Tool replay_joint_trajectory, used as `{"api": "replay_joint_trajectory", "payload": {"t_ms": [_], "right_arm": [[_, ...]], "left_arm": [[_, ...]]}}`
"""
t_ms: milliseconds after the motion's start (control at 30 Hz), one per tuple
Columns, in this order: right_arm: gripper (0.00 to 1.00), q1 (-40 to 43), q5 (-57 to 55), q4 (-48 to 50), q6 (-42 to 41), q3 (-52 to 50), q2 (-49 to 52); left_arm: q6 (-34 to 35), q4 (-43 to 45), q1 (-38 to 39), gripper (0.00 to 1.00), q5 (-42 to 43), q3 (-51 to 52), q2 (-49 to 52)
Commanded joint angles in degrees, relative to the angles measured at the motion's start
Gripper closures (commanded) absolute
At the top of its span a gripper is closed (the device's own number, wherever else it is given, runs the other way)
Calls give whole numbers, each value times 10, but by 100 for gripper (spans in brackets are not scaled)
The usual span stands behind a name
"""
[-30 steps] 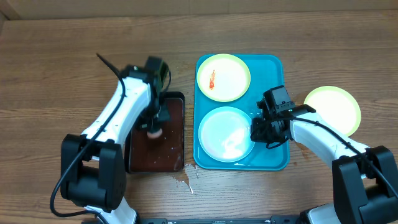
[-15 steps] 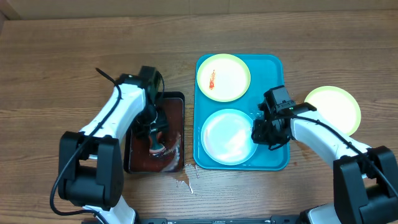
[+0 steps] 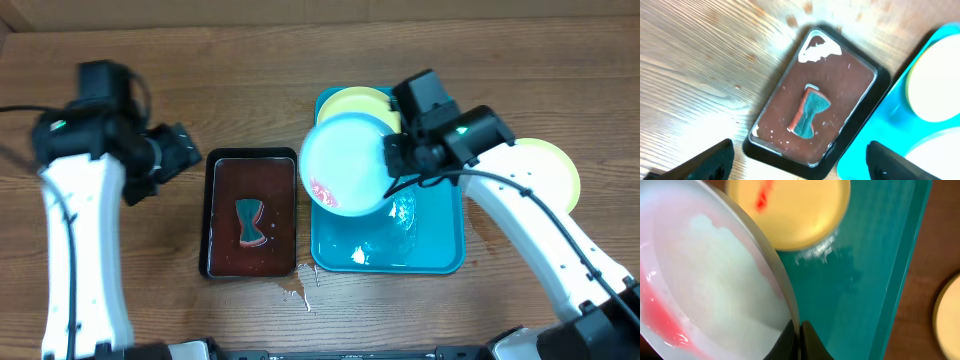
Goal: Clean dirty plates on tray and stack at the side
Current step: 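Lift the white plate with the right gripper and tilt it over the brown tray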
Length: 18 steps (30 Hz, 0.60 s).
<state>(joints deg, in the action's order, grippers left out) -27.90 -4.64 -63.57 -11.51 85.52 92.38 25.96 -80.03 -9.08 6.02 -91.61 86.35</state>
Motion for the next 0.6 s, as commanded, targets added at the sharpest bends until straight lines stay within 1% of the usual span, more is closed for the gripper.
{"api": "replay_joint_trajectory", "payload": {"t_ms": [0, 67, 200, 300, 333, 433, 567], "right_arm": [[96, -64, -91, 21, 12, 37, -16], [96, -101, -105, 49, 10, 37, -14], [96, -177, -114, 106, 10, 37, 11], [96, -223, -155, 131, 11, 37, 44], [96, -233, -175, 136, 11, 37, 55], [96, -251, -224, 145, 11, 37, 93], [96, -253, -228, 142, 10, 37, 110]], "left_arm": [[-7, -13, -37, 11, 15, -19, -45], [-7, -19, -49, 8, 15, -19, -60], [-7, -26, -55, 6, 12, -19, -78], [-7, -38, -55, 2, 0, -19, -79], [-7, -43, -55, 0, -8, -19, -79], [-7, -59, -55, 0, -41, -19, -79], [-7, -68, -55, 0, -54, -19, -79]]}}
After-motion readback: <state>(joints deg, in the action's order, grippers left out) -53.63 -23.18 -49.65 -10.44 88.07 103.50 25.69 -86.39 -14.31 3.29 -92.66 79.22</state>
